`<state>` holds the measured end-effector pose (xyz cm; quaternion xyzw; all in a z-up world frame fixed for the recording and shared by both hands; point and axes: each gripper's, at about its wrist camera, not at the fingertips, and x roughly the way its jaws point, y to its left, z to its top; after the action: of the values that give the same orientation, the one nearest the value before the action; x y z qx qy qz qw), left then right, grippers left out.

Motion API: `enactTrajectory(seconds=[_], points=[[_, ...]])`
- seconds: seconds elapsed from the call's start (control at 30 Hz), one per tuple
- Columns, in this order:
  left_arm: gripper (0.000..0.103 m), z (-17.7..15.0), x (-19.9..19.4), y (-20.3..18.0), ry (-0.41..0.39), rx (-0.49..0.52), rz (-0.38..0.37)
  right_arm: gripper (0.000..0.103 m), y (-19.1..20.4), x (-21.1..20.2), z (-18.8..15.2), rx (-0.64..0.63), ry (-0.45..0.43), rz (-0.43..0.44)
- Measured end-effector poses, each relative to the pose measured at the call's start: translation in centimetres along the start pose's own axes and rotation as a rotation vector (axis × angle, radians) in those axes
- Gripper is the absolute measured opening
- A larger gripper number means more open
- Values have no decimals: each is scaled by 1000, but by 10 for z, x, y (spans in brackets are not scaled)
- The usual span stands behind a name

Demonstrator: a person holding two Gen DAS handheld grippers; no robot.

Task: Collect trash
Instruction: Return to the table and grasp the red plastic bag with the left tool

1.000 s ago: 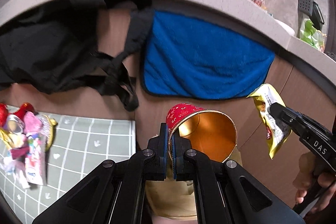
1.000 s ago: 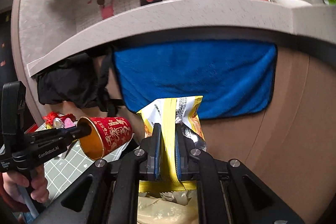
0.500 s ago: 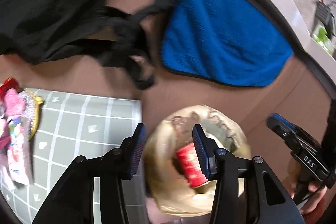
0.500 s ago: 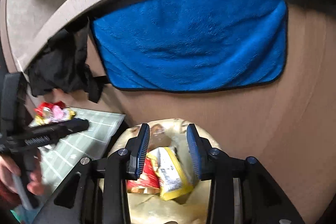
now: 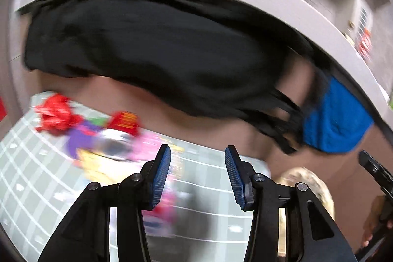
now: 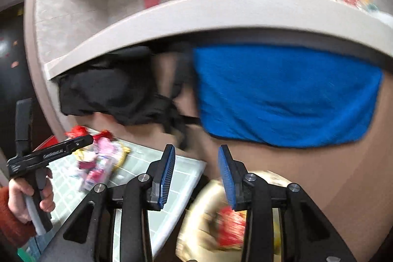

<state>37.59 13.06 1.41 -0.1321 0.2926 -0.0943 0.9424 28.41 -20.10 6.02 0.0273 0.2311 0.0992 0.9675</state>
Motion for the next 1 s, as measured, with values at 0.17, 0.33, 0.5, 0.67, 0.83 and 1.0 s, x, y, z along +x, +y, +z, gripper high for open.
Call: enactTrajectory(seconds=[0.17,0.33,0.5,0.67,0.83,1.0], points=[[47,25,-5,120,-44,-123,88,35,65,23,11,-88,-19,54],[48,38,13,231,-70,-339,190,35,113,54,12,-109,21,116],[50,42,52,284,-23,-422,195,35,142,89,-3,-125,78,144],[50,37,82,296,42,-437,182,35,154,111,-17,-124,133,171],[37,23,92,283,114,-467,111,35,159,121,-27,-145,167,182],[11,12,79,253,134,-342,136,35,166,128,-30,-138,203,226]])
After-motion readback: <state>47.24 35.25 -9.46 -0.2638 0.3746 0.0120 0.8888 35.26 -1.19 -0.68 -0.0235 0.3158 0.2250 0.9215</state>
